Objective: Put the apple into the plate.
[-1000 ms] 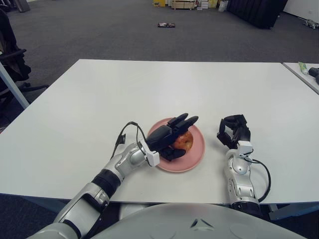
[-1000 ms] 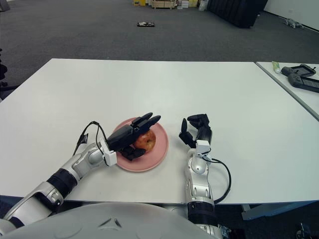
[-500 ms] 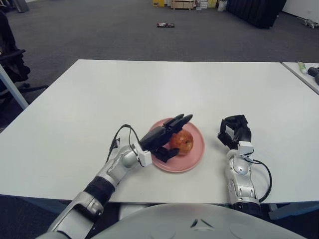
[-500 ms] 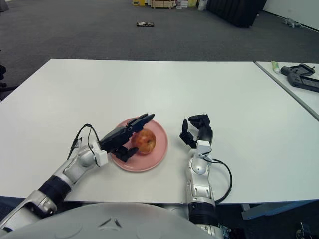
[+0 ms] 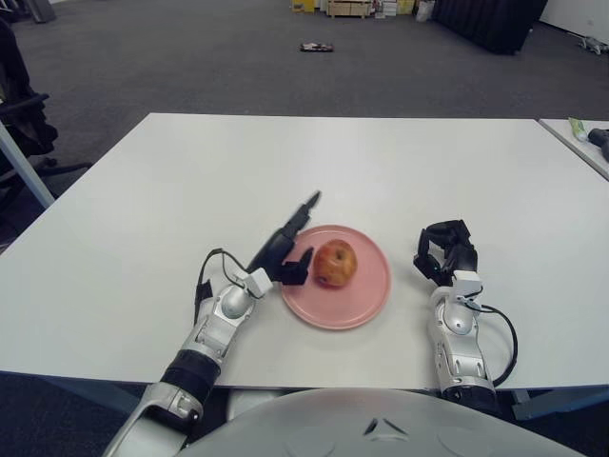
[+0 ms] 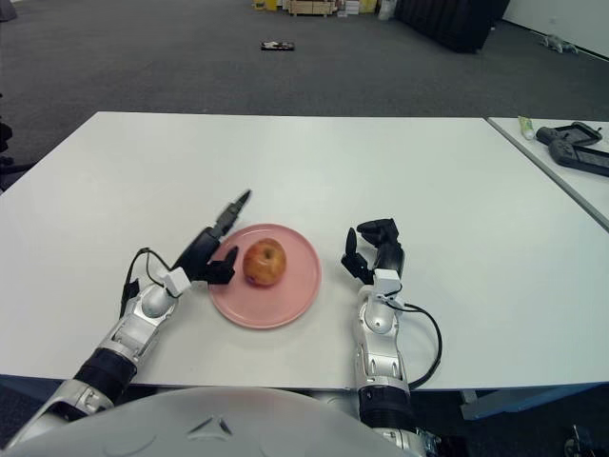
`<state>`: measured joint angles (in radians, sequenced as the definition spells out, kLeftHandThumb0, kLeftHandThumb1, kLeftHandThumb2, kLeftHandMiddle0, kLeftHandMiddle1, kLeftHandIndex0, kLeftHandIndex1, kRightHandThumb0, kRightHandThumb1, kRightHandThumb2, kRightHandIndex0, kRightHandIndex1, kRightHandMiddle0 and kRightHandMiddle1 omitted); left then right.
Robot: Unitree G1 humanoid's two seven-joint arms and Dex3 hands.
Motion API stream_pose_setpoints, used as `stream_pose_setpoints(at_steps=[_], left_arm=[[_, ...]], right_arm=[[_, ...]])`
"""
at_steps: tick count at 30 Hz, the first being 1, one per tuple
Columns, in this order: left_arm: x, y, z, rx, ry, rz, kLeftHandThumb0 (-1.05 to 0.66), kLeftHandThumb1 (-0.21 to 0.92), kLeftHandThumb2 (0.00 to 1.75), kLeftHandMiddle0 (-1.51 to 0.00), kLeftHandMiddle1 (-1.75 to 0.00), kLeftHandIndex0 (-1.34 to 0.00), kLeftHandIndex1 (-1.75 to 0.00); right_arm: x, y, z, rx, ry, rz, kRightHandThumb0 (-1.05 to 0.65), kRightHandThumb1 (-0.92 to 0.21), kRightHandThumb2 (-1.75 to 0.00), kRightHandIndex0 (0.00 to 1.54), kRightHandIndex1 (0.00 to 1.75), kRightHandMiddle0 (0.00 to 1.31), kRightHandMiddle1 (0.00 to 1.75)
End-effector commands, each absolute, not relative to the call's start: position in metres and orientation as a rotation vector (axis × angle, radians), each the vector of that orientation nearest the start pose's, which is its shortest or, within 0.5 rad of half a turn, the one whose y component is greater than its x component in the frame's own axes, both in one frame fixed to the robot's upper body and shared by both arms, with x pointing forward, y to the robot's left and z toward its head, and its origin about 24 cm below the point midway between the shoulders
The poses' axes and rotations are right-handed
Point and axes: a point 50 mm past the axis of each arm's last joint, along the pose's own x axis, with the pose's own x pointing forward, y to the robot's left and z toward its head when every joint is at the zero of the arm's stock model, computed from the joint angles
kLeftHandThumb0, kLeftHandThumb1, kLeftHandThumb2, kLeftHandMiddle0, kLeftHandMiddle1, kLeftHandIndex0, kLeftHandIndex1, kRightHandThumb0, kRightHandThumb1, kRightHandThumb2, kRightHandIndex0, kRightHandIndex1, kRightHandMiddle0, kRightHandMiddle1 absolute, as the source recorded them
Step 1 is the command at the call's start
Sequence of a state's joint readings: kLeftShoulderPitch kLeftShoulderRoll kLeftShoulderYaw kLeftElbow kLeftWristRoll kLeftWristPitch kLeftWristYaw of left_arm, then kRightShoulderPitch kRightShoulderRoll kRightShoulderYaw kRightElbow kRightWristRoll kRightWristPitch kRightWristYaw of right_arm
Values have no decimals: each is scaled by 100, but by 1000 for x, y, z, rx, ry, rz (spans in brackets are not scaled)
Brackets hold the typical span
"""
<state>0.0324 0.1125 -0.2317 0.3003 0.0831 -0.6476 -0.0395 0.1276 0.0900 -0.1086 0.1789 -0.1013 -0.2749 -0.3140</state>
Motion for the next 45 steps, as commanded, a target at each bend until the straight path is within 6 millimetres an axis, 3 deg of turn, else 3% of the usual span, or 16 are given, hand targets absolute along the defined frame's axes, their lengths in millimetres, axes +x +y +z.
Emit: stream_pose_setpoints(at_steps=[1, 4, 8, 12, 15, 27, 35, 36, 39, 45], left_arm=[[223, 127, 25, 48, -306, -149, -89, 92, 107, -2, -2, 0, -8], [224, 137, 19, 32, -266, -58, -84, 92, 105, -11, -10, 0, -46], [222, 146, 10, 38, -238, 12, -78, 92, 101, -4, -55, 0, -86], [217, 156, -1, 47, -210, 90, -71, 92, 94, -8, -82, 0, -115], [215, 159, -4, 54, -199, 134, -67, 92, 91, -11, -92, 0, -129], [200, 172, -19, 121, -107, 279, -55, 89, 91, -25, -113, -9, -159], [193, 177, -26, 187, -28, 333, -56, 92, 94, -37, -130, -12, -173], [192, 177, -26, 194, -14, 339, -49, 92, 79, -41, -129, -15, -174], [190, 178, -28, 209, 12, 345, -40, 91, 62, -48, -132, -19, -174], [186, 180, -30, 219, 45, 345, -37, 86, 63, -53, -140, -23, -175]], right_arm=[[218, -175, -1, -21, 19, -438, -40, -60, -97, 62, 133, 40, 175], [218, -175, -1, -23, 33, -439, -40, -61, -96, 60, 133, 39, 175], [218, -175, -1, -31, 40, -443, -39, -61, -95, 60, 133, 38, 175], [218, -175, -1, -33, 48, -447, -39, -62, -94, 59, 133, 38, 175], [217, -175, -1, -34, 52, -446, -39, -63, -93, 59, 132, 37, 175], [217, -175, 1, -20, 22, -445, -39, -65, -90, 62, 132, 36, 175], [216, -177, 0, -48, 16, -429, -40, -60, -96, 67, 135, 39, 175], [216, -177, 0, -50, 17, -430, -40, -60, -97, 67, 135, 39, 175], [216, -177, 0, -49, 21, -433, -40, -60, -97, 66, 134, 39, 175], [216, -177, 0, -30, 25, -438, -40, -61, -95, 64, 131, 39, 175]])
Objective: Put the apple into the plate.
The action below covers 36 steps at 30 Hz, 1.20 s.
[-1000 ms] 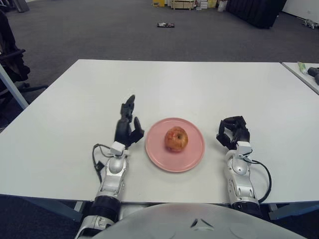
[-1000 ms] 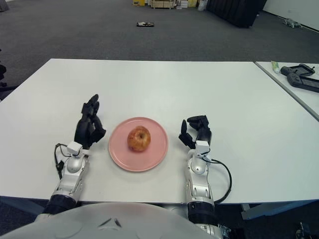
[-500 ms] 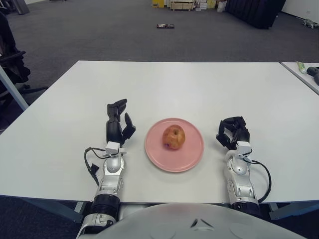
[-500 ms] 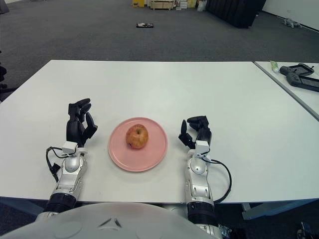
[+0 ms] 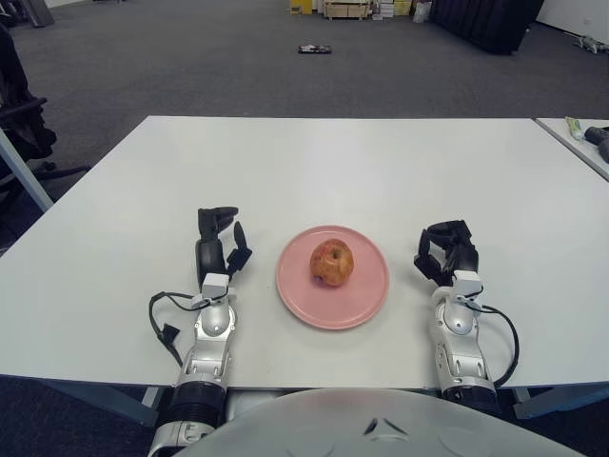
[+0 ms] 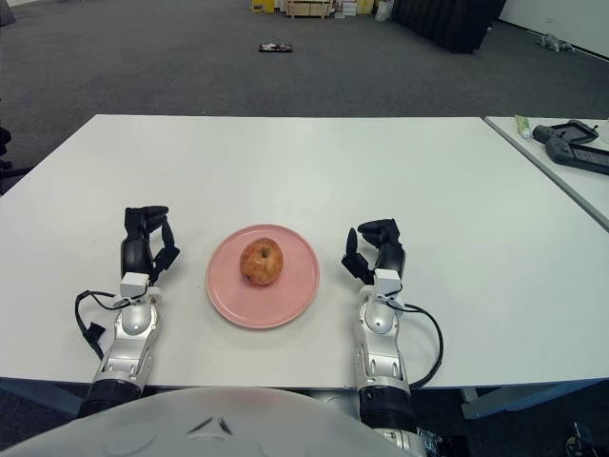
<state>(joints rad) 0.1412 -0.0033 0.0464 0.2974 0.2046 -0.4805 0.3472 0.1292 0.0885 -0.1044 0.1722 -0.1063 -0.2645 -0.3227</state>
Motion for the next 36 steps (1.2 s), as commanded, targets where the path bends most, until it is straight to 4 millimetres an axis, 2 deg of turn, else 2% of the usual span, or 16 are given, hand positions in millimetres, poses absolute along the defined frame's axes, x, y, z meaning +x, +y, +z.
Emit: stream_pose_setpoints(at_steps=[1, 12, 24, 36], left_arm=[[186, 181, -31, 219, 51, 344, -37, 84, 65, -54, -141, -25, -175], [182, 182, -33, 198, 75, 339, -37, 74, 78, -59, -150, -30, -175], [184, 180, -34, 163, 84, 304, -38, 73, 80, -59, -164, -31, -175], [186, 176, -34, 104, 70, 256, -38, 69, 85, -63, -167, -34, -175]], right_arm=[[217, -177, 0, -27, 24, -438, -39, -61, -95, 64, 131, 39, 175], [217, -177, 1, -12, 12, -438, -39, -62, -94, 63, 131, 38, 175], [218, -177, 1, -38, 5, -429, -39, -63, -93, 63, 131, 37, 175], [218, -177, 2, -33, 7, -435, -39, -64, -92, 62, 130, 37, 175]])
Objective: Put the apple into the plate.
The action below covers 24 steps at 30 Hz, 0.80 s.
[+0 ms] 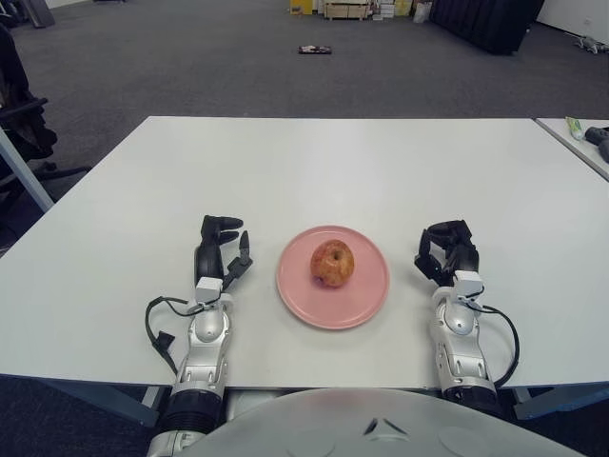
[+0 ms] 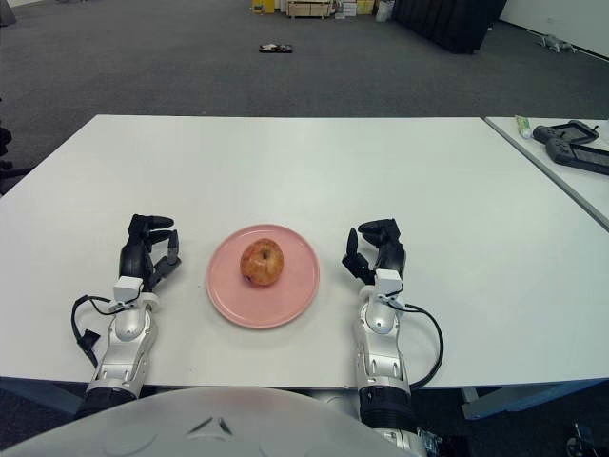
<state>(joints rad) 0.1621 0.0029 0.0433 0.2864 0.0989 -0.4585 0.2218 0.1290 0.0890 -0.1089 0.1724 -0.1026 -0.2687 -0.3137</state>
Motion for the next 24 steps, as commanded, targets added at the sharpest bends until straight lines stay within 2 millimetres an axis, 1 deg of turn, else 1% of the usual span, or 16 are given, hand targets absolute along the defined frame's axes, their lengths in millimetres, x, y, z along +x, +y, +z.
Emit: stream_pose_setpoints(at_steps=[1, 13, 24], left_arm=[[186, 176, -34, 103, 72, 256, -38, 68, 85, -63, -167, -34, -175], [185, 174, -32, 83, 68, 247, -39, 67, 87, -63, -165, -34, -175], [185, 174, -32, 130, 114, 231, -39, 67, 87, -65, -164, -35, -175]], right_arm=[[218, -177, 2, -33, 7, -435, -39, -64, -92, 63, 130, 37, 175], [218, -178, 3, -21, -10, -432, -39, -62, -93, 65, 131, 38, 175], [217, -179, 3, -24, -3, -427, -39, -64, -91, 64, 130, 37, 175]])
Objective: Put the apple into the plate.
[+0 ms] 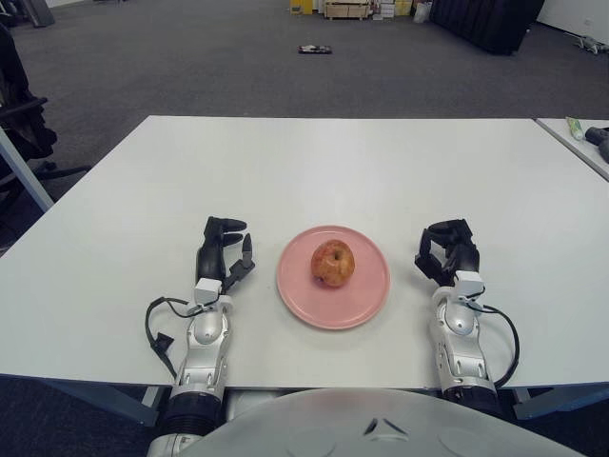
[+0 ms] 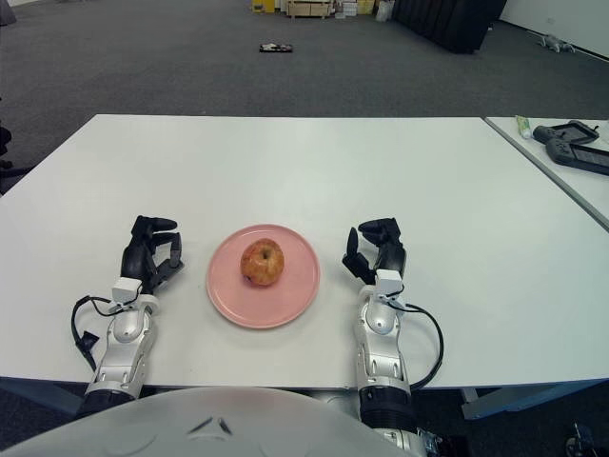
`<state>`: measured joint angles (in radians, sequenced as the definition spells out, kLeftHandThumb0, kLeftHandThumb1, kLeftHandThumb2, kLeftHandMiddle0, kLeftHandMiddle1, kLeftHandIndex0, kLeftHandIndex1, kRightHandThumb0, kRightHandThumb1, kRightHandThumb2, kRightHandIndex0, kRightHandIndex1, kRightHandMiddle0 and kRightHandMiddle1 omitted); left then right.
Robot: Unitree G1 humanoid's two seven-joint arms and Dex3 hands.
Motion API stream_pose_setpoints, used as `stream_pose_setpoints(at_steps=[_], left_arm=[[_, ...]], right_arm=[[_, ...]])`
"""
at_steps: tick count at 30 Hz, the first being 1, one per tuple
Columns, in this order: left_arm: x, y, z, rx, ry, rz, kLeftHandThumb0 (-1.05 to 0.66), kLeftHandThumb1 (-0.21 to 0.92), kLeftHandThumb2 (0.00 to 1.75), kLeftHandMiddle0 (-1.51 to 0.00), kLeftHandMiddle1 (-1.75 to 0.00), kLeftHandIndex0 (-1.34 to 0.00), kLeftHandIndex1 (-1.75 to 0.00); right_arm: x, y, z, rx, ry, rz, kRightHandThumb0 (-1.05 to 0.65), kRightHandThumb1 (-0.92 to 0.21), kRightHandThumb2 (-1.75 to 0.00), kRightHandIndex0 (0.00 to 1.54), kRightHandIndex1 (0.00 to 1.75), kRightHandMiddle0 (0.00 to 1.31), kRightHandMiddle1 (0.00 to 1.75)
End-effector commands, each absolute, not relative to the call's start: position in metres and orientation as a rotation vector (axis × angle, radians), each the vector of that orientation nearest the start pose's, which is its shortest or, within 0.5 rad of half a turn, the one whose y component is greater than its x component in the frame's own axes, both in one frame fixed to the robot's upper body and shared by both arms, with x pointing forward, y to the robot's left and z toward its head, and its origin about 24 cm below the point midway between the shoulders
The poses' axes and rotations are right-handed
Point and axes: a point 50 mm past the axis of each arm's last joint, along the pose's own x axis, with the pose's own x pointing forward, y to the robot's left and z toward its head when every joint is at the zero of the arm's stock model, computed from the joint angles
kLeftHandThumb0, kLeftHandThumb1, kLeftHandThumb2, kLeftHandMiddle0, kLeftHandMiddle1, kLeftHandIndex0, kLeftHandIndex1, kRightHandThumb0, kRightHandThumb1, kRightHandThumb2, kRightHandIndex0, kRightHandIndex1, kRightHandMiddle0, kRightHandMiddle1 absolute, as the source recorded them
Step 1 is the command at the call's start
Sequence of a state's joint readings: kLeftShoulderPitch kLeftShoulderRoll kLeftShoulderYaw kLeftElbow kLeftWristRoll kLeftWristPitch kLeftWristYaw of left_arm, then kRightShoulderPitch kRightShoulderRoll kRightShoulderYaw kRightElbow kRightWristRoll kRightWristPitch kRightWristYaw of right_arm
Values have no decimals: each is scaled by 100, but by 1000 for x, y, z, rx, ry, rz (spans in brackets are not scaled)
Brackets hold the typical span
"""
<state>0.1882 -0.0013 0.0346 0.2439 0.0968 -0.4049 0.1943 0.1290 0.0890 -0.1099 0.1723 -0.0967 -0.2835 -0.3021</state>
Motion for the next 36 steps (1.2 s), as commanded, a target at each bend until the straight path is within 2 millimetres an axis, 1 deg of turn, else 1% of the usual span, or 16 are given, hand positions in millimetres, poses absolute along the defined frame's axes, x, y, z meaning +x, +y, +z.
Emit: stream_pose_setpoints(at_steps=[1, 11, 17, 29, 36], left_arm=[[184, 174, -32, 133, 117, 229, -39, 67, 87, -65, -164, -35, -175], [183, 173, -30, 124, 119, 219, -39, 63, 93, -60, -171, -38, -175], [182, 173, -30, 93, 115, 213, -39, 63, 93, -56, -174, -38, -175], [183, 172, -29, 89, 113, 205, -39, 64, 91, -53, -174, -37, -175], [184, 173, -28, 106, 111, 211, -39, 65, 90, -56, -172, -36, -175]], right_arm=[[217, -179, 3, -24, -2, -428, -39, -64, -91, 64, 130, 37, 175], [216, -179, 3, -27, 4, -425, -39, -62, -94, 66, 131, 38, 175], [215, -179, 3, -29, 13, -425, -40, -61, -96, 67, 132, 39, 175], [212, -178, 1, -56, 45, -387, -40, -59, -97, 64, 133, 40, 175], [209, -176, -2, -78, 57, -364, -40, -58, -100, 65, 136, 41, 175]])
